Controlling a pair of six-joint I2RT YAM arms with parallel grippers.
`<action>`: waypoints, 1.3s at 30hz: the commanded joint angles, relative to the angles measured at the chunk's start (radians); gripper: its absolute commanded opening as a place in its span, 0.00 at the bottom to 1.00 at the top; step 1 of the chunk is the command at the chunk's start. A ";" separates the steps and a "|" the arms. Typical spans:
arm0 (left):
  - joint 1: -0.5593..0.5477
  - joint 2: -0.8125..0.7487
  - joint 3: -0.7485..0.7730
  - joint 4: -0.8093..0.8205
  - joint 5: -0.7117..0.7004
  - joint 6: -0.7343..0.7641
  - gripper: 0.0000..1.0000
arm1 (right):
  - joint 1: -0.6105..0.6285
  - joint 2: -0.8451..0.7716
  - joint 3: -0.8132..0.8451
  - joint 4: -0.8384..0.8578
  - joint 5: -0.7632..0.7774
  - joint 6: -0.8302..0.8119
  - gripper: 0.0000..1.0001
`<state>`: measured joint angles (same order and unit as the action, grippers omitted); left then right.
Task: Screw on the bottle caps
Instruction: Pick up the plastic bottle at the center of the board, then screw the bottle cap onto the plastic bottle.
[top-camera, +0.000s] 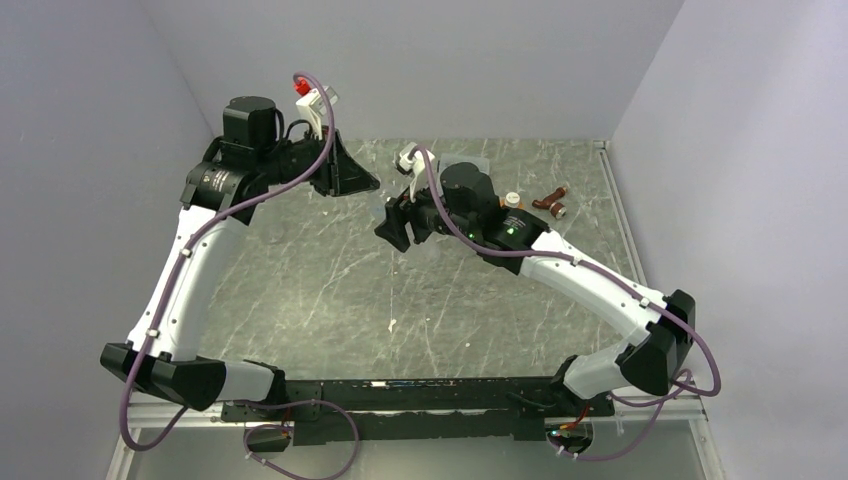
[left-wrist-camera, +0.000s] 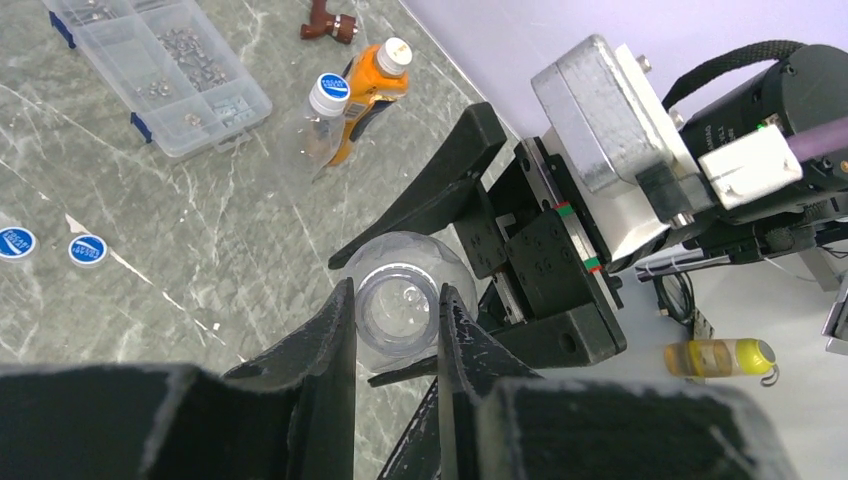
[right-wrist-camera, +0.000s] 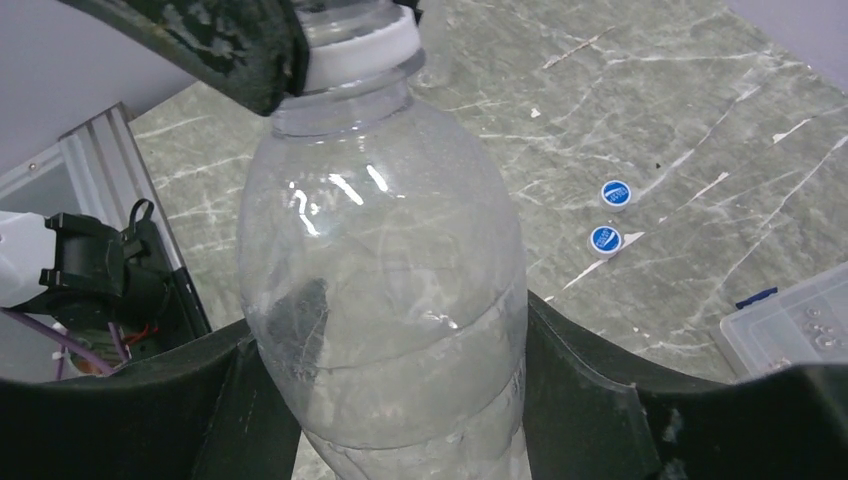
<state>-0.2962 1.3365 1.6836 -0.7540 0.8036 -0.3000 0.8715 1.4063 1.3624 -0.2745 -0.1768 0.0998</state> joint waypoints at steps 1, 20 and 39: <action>-0.004 -0.008 0.001 0.083 0.028 -0.029 0.00 | 0.003 -0.032 -0.003 0.036 0.024 0.004 0.63; 0.002 0.030 0.018 0.131 -0.783 -0.098 0.91 | -0.084 -0.210 -0.090 -0.020 0.099 0.073 0.56; -0.204 0.613 -0.095 0.316 -0.982 -0.125 0.63 | -0.086 -0.339 -0.097 -0.100 0.151 0.074 0.59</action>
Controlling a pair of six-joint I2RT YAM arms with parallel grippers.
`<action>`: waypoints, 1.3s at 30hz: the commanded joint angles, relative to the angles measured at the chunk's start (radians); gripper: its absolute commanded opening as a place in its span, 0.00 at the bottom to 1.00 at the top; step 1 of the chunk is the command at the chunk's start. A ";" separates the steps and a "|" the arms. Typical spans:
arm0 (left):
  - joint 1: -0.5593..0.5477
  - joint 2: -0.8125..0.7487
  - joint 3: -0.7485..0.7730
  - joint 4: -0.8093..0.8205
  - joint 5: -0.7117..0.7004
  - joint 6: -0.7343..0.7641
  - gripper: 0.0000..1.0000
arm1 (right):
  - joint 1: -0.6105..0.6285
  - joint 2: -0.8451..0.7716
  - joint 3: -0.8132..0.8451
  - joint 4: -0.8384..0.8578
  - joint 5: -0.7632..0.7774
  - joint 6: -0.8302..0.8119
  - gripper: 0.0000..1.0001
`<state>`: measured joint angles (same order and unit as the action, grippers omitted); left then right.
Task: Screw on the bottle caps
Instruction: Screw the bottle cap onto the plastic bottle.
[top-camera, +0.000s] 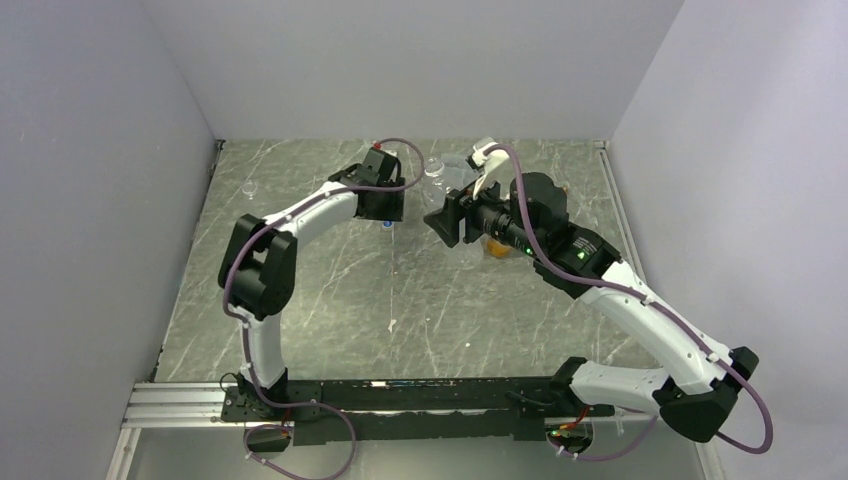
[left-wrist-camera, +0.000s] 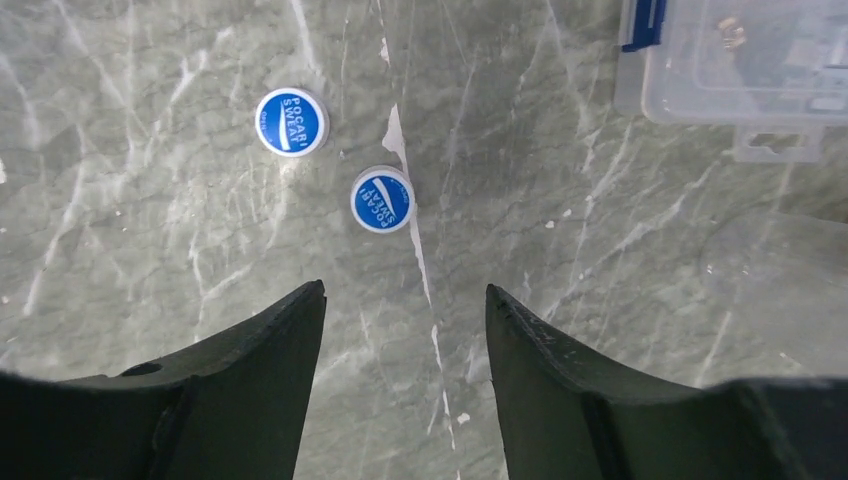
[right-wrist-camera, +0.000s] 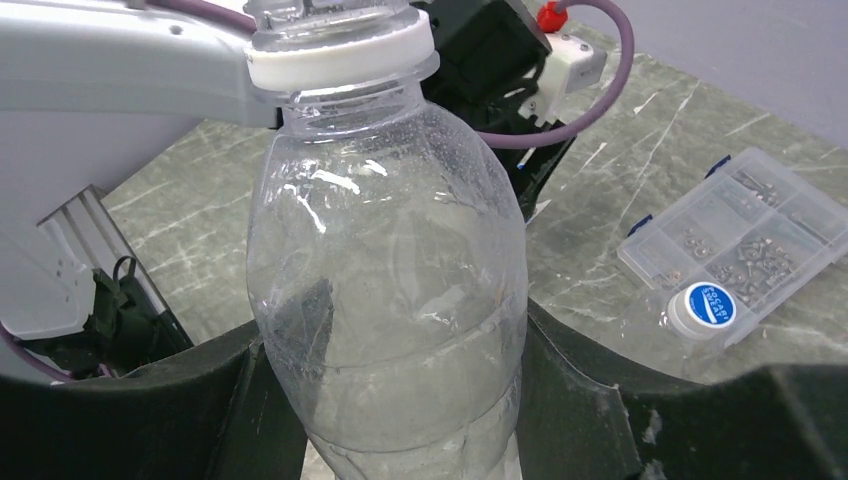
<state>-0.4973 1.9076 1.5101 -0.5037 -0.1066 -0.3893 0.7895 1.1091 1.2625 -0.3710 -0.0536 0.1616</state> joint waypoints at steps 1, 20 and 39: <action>-0.005 0.064 0.086 0.069 -0.074 -0.039 0.62 | -0.004 -0.046 0.003 -0.008 0.030 0.012 0.59; -0.022 0.235 0.081 0.119 -0.127 -0.059 0.46 | -0.004 -0.084 -0.008 -0.030 0.028 0.008 0.60; -0.044 0.236 0.074 0.081 -0.177 0.014 0.39 | -0.004 -0.078 -0.014 -0.025 0.018 0.013 0.60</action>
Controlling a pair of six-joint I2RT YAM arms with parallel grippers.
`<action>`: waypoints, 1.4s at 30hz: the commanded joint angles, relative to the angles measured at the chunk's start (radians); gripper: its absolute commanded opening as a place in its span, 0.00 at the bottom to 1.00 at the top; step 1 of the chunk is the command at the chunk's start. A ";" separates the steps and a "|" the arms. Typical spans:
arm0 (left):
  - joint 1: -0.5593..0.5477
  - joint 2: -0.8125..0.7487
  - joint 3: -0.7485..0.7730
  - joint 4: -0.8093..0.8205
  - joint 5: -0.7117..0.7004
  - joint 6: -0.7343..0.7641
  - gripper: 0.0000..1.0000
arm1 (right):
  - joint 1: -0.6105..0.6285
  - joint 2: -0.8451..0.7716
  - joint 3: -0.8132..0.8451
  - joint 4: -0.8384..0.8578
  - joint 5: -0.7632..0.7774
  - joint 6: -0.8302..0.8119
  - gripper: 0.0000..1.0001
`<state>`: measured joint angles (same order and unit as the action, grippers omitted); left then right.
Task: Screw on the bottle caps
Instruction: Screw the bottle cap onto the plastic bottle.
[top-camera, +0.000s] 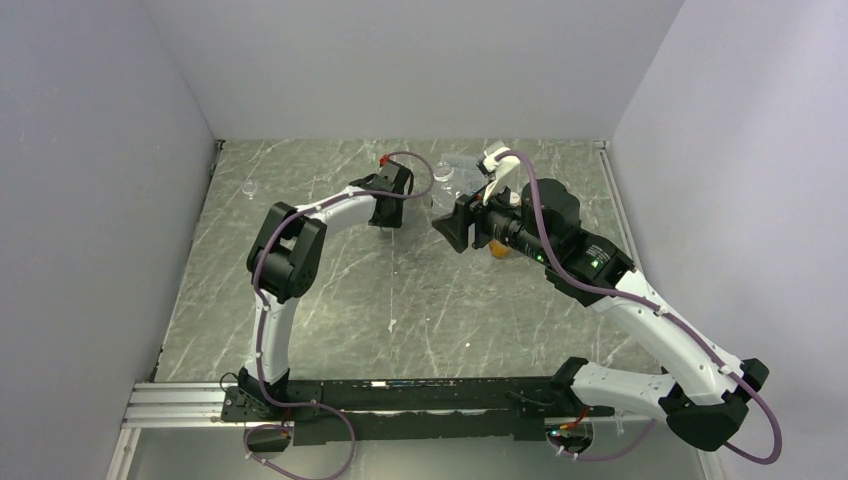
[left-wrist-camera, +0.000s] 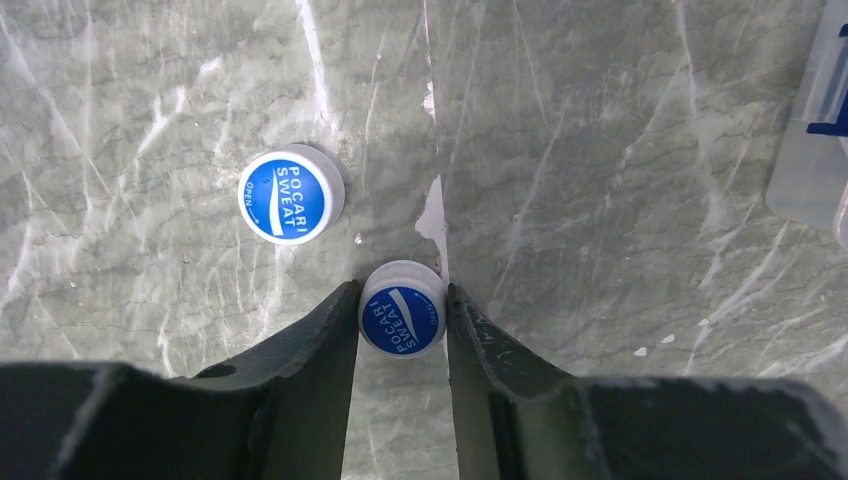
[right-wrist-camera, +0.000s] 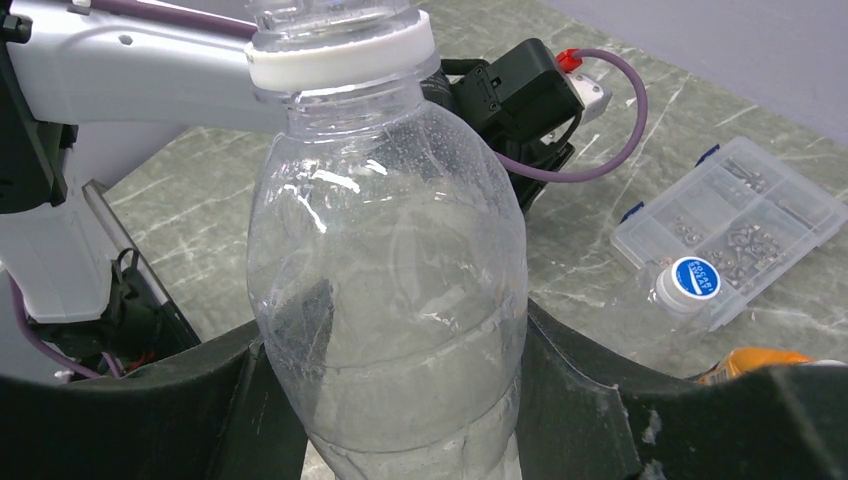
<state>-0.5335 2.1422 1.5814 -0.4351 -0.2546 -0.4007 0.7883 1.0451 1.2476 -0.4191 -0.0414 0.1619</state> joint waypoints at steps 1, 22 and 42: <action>-0.009 0.001 0.003 0.014 -0.032 0.028 0.37 | -0.003 -0.014 0.000 0.023 0.006 0.014 0.60; 0.264 -0.582 0.242 -0.323 0.954 0.177 0.02 | -0.027 0.021 -0.014 0.013 -0.333 -0.121 0.59; 0.272 -0.817 0.123 -0.069 1.548 0.053 0.02 | -0.003 0.095 0.087 -0.050 -0.510 -0.152 0.57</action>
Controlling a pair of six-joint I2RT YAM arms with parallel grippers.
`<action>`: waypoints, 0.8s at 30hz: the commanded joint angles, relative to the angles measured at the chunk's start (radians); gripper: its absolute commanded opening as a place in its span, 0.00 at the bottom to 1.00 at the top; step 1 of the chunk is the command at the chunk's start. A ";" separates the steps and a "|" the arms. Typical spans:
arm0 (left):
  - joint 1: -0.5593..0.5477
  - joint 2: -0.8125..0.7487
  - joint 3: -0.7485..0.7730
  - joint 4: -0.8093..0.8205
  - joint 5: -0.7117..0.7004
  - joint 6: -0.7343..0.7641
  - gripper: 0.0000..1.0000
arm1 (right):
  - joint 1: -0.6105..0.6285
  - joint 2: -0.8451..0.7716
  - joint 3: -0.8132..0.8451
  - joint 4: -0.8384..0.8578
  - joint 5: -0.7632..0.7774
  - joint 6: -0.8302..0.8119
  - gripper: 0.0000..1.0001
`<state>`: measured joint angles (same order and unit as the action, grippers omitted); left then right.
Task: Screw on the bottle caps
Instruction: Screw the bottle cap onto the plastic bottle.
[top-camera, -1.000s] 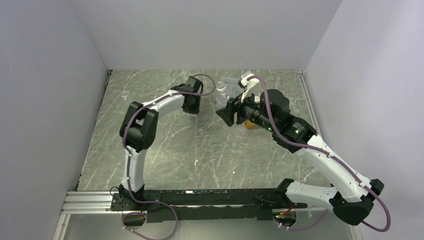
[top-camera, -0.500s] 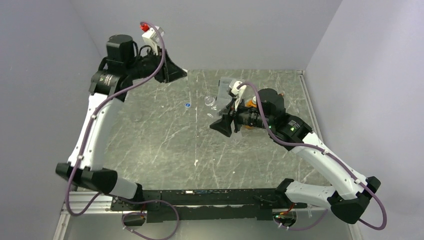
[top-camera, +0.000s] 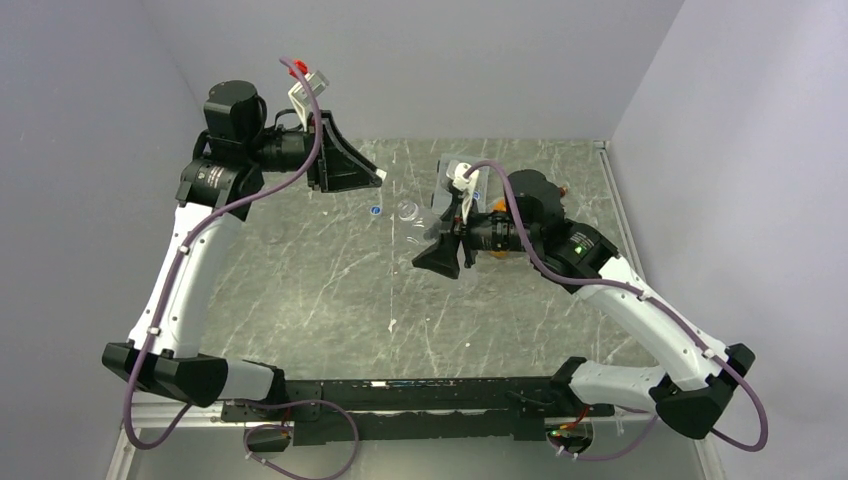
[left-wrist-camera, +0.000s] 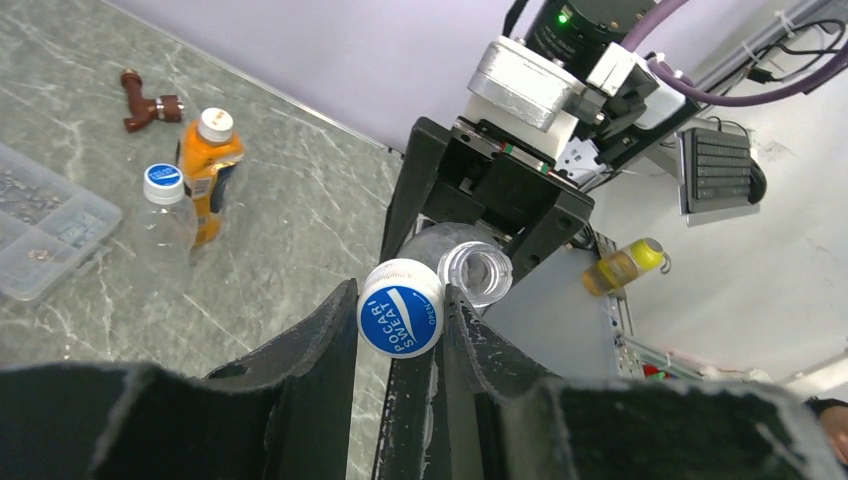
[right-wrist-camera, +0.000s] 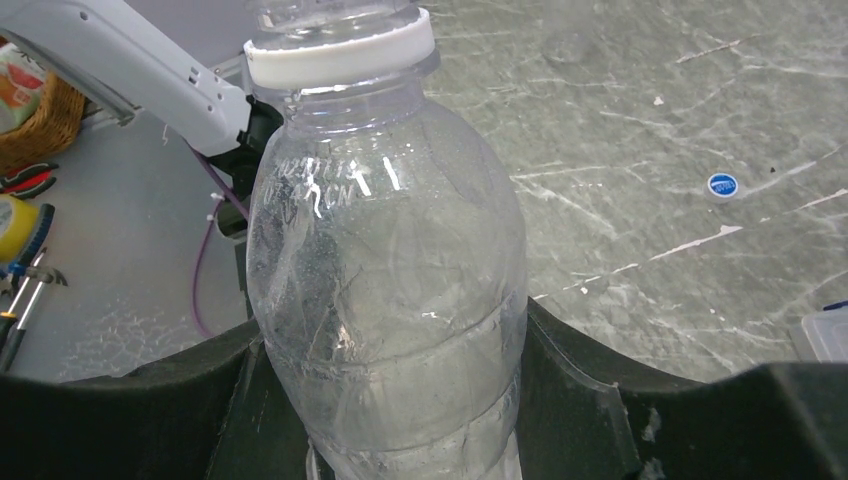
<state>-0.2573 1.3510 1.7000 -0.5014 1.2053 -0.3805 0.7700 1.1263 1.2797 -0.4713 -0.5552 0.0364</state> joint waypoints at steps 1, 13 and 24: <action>-0.008 -0.029 0.005 -0.017 0.087 0.048 0.02 | 0.021 0.019 0.060 -0.004 0.010 -0.027 0.57; -0.103 -0.010 0.084 -0.273 0.009 0.264 0.01 | 0.061 0.051 0.096 -0.037 0.056 -0.027 0.56; -0.186 0.006 0.125 -0.443 -0.117 0.415 0.01 | 0.079 0.058 0.104 -0.071 0.076 -0.055 0.55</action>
<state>-0.4057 1.3521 1.7798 -0.8646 1.1404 -0.0635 0.8387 1.1847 1.3289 -0.5648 -0.4973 -0.0006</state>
